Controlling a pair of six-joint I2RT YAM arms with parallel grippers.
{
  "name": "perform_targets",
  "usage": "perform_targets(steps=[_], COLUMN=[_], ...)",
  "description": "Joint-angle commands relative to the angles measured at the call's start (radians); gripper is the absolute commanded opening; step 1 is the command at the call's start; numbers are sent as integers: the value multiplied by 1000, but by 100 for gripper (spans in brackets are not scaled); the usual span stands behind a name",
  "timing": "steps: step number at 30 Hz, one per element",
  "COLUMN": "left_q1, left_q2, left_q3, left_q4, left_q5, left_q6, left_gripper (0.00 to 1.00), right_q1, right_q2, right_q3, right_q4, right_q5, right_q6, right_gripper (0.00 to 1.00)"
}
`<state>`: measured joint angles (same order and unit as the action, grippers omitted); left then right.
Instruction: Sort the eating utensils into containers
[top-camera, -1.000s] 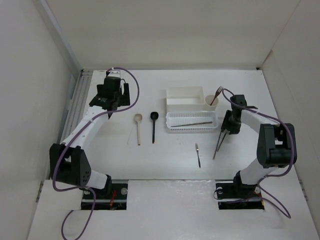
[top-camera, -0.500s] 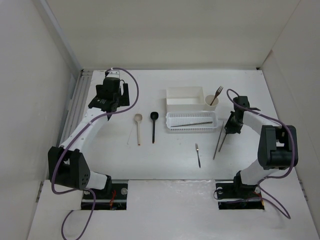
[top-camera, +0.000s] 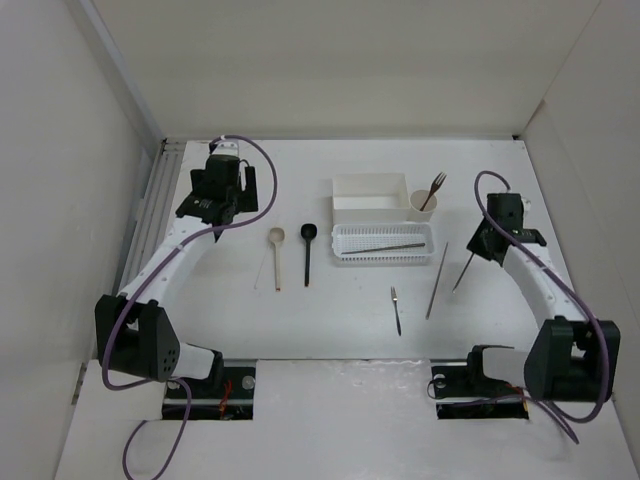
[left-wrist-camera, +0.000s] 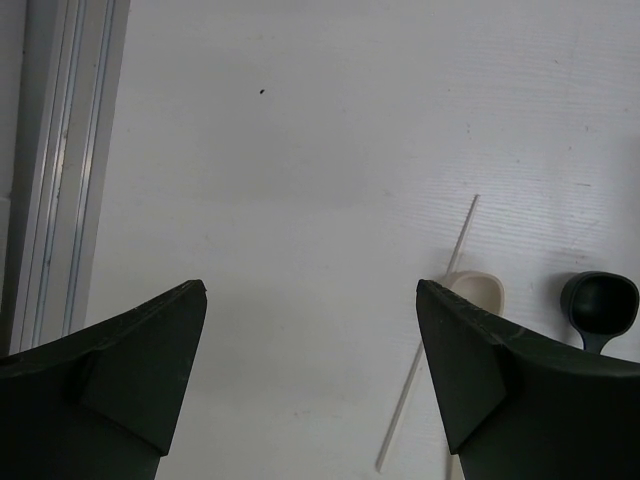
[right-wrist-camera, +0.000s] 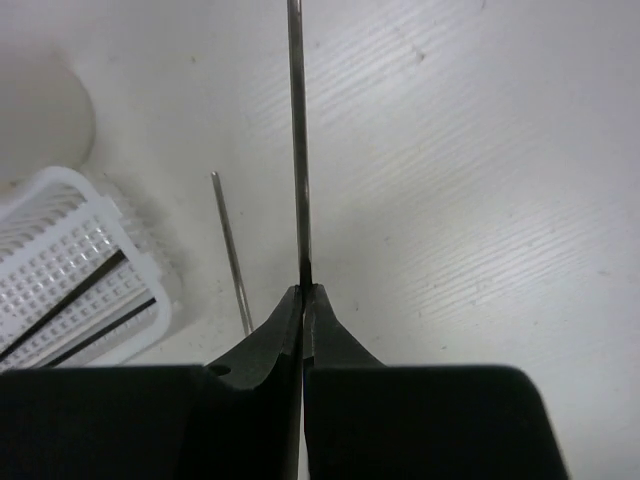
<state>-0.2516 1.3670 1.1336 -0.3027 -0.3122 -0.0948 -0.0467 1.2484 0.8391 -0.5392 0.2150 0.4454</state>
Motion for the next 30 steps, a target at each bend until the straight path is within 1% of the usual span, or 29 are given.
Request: perform_targets(steps=[1,3,4,5,6,7,8,9,10,11,12,13,14,15,17,18,20,21,22,23,24,27,30], left_q1=[-9,-9,-9,-9,-9,-9,-18,-18,-18,-18,-18,-18,-18,-18,-18,-18,-18,-9,-9,-9,0,0,0], left_q2=[-8,-8,3,12,12,23,23,33,34,34,34,43,43,43,52,52,64,78,92,101,115,127,136], left_q3=[-8,-8,1,2,2,2,2,2,2,2,2,2,2,2,2,-8,-8,1,12,12,23,32,43], left_q4=[16,16,16,16,16,16,16,16,16,16,16,16,16,16,25,25,25,25,25,16,16,16,7], left_q5=[-22,-22,-31,-31,-44,-44,-56,-65,-65,-65,-77,-88,-88,-100,-110,-110,-110,-110,-110,-110,-110,-110,-110], left_q6=[6,6,6,6,6,15,15,15,15,15,26,26,26,35,35,35,35,35,35,35,35,35,46], left_gripper=[84,84,84,84,84,84,84,84,84,84,84,84,84,84,84,84,84,84,84,84,84,84,84], right_q1=[-7,39,69,106,186,226,266,331,362,393,421,470,493,511,537,538,547,562,588,597,608,608,608], right_q2=[-102,-142,-182,-200,-217,-230,-240,-241,-241,-241,-241,-224,-210,-173,-123,-57,17,55,127,163,221,270,279], right_q3=[63,72,81,81,81,81,72,72,72,63,63,63,63,63,110,133,223,251,299,299,334,354,354], right_q4=[33,71,99,166,204,243,280,332,350,366,377,377,377,377,343,320,231,191,115,81,47,47,58], right_q5=[57,66,66,66,46,29,9,-87,-133,-167,-199,-253,-270,-270,-325,-344,-383,-384,-384,-384,-372,-390,-416], right_q6=[-98,-175,-276,-334,-400,-472,-623,-710,-790,-926,-997,-1069,-1138,-1248,-1348,-1410,-1445,-1470,-1522,-1545,-1568,-1568,-1568], right_gripper=[0,0,0,0,0,0,0,0,0,0,0,0,0,0,0,0,0,0,0,0,0,0,0])
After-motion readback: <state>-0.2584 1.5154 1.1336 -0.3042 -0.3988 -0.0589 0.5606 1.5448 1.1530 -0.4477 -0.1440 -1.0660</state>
